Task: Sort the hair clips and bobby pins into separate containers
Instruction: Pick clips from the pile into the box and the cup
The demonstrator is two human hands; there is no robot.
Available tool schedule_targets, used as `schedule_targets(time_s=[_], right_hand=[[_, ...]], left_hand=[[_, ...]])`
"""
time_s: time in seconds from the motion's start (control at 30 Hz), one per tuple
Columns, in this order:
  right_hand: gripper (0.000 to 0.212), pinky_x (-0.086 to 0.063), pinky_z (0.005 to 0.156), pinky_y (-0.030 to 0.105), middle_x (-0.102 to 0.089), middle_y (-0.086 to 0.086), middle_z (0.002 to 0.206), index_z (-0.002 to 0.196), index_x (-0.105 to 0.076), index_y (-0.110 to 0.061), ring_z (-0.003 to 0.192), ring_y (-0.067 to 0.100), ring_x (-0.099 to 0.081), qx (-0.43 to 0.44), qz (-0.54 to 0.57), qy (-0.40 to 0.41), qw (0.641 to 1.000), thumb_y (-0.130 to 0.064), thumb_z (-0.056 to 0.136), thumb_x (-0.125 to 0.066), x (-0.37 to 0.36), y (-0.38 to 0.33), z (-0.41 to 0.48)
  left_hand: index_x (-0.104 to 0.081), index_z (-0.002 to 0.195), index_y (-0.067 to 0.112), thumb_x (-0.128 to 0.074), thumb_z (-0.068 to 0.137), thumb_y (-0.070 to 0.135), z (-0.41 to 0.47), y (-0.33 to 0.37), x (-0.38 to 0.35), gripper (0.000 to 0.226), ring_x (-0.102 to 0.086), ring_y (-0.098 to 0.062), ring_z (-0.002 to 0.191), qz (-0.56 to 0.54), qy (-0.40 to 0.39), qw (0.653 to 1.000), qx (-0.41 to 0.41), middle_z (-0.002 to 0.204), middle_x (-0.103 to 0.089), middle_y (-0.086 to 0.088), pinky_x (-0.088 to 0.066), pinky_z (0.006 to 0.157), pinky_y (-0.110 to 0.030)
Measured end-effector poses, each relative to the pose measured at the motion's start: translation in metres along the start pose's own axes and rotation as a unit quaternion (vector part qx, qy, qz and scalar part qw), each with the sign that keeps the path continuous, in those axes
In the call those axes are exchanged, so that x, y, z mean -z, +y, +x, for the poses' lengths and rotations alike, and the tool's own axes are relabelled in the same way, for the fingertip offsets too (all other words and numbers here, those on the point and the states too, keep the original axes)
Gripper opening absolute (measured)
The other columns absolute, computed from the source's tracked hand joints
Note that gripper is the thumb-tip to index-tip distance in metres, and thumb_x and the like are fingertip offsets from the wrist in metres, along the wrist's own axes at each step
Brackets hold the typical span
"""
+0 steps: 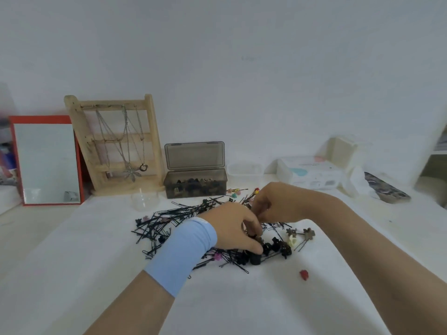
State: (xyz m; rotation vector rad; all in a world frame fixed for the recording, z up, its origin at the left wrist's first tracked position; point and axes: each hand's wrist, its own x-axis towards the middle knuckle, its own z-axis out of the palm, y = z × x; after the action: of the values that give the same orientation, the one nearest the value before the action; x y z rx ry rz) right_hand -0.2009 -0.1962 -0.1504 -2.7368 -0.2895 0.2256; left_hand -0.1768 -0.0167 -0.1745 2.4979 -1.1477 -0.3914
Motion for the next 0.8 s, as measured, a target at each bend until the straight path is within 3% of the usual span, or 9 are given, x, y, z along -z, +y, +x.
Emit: schedule_targets(time_s=[0.17, 0.23, 0.3, 0.4, 0.53, 0.67, 0.7, 0.77, 0.8], right_hand=[[0.040, -0.060, 0.078, 0.032, -0.071, -0.020, 0.078, 0.104, -0.073, -0.035, 0.080, 0.006, -0.070, -0.078, -0.057, -0.066, 0.993, -0.033, 0.067, -0.085, -0.008, 0.007, -0.017], [0.039, -0.058, 0.072, 0.025, -0.068, -0.020, 0.074, 0.106, -0.073, -0.035, 0.078, 0.005, -0.068, -0.069, -0.058, -0.066, 0.994, -0.029, 0.069, -0.083, -0.012, 0.008, -0.018], [0.034, -0.055, 0.060, 0.020, -0.071, -0.018, 0.077, 0.105, -0.074, -0.034, 0.071, 0.005, -0.066, -0.055, -0.022, -0.051, 0.997, -0.020, 0.075, -0.079, -0.011, 0.008, -0.020], [0.032, -0.059, 0.071, 0.028, -0.073, -0.012, 0.089, 0.106, -0.073, -0.034, 0.081, 0.009, -0.067, -0.048, 0.029, -0.014, 0.998, -0.017, 0.079, -0.075, -0.006, 0.009, -0.018], [0.030, -0.053, 0.074, 0.021, -0.071, -0.008, 0.097, 0.111, -0.071, -0.031, 0.087, 0.010, -0.066, -0.025, 0.040, 0.030, 0.998, -0.016, 0.085, -0.070, -0.001, 0.011, -0.015], [0.033, -0.052, 0.085, 0.022, -0.071, -0.018, 0.097, 0.106, -0.075, -0.030, 0.092, 0.004, -0.065, -0.036, 0.038, 0.021, 0.998, -0.012, 0.091, -0.052, -0.004, 0.012, -0.009], [0.036, -0.051, 0.079, 0.019, -0.072, -0.017, 0.093, 0.106, -0.075, -0.028, 0.085, -0.001, -0.064, -0.043, 0.043, 0.014, 0.998, -0.010, 0.092, -0.048, -0.004, 0.011, -0.008], [0.039, -0.043, 0.061, 0.014, -0.069, -0.010, 0.084, 0.107, -0.073, -0.025, 0.063, -0.004, -0.056, -0.056, 0.045, -0.005, 0.997, -0.008, 0.094, -0.040, -0.005, 0.009, -0.010], [0.037, -0.042, 0.060, 0.015, -0.066, -0.008, 0.083, 0.107, -0.072, -0.025, 0.061, -0.001, -0.054, -0.057, 0.037, -0.020, 0.998, -0.011, 0.095, -0.040, -0.005, 0.009, -0.012]], left_hand=[[-0.073, 0.101, 0.034, -0.080, 0.073, 0.046, 0.001, 0.009, -0.014, 0.031, -0.054, -0.004, 0.081, 0.065, 0.002, 0.998, -0.009, 0.087, -0.051, 0.021, -0.041, 0.062, -0.016], [-0.076, 0.098, 0.030, -0.080, 0.076, 0.043, 0.001, 0.008, -0.011, 0.026, -0.057, -0.008, 0.080, 0.038, 0.004, 0.999, -0.007, 0.090, -0.054, 0.018, -0.042, 0.053, -0.009], [-0.076, 0.093, 0.031, -0.080, 0.076, 0.044, 0.001, 0.002, -0.007, 0.022, -0.060, -0.009, 0.085, 0.019, 0.026, 0.999, -0.016, 0.096, -0.058, 0.016, -0.051, 0.068, -0.015], [-0.070, 0.085, 0.038, -0.080, 0.073, 0.049, -0.001, -0.011, 0.003, 0.019, -0.062, -0.006, 0.091, -0.026, 0.089, 0.996, 0.005, 0.100, -0.062, 0.017, -0.053, 0.087, -0.032], [-0.069, 0.089, 0.034, -0.074, 0.080, 0.048, -0.004, -0.023, 0.016, 0.018, -0.068, -0.009, 0.083, -0.098, 0.124, 0.987, 0.036, 0.100, -0.067, 0.017, -0.055, 0.084, -0.035], [-0.061, 0.104, 0.027, -0.054, 0.098, 0.031, -0.004, -0.025, 0.019, 0.009, -0.064, -0.003, 0.070, -0.113, 0.125, 0.984, 0.050, 0.109, -0.063, 0.013, -0.049, 0.069, -0.017], [-0.061, 0.107, 0.027, -0.048, 0.101, 0.026, -0.003, -0.025, 0.019, 0.014, -0.062, -0.001, 0.076, -0.104, 0.114, 0.987, 0.050, 0.115, -0.062, 0.012, -0.046, 0.071, -0.015], [-0.065, 0.110, 0.028, -0.040, 0.102, 0.017, 0.001, -0.022, 0.017, 0.029, -0.055, -0.003, 0.108, -0.078, 0.084, 0.992, 0.050, 0.131, -0.056, 0.008, -0.042, 0.093, -0.022], [-0.067, 0.110, 0.030, -0.038, 0.102, 0.016, 0.004, -0.020, 0.015, 0.033, -0.050, -0.008, 0.121, -0.062, 0.069, 0.994, 0.053, 0.135, -0.053, 0.006, -0.038, 0.102, -0.027]])
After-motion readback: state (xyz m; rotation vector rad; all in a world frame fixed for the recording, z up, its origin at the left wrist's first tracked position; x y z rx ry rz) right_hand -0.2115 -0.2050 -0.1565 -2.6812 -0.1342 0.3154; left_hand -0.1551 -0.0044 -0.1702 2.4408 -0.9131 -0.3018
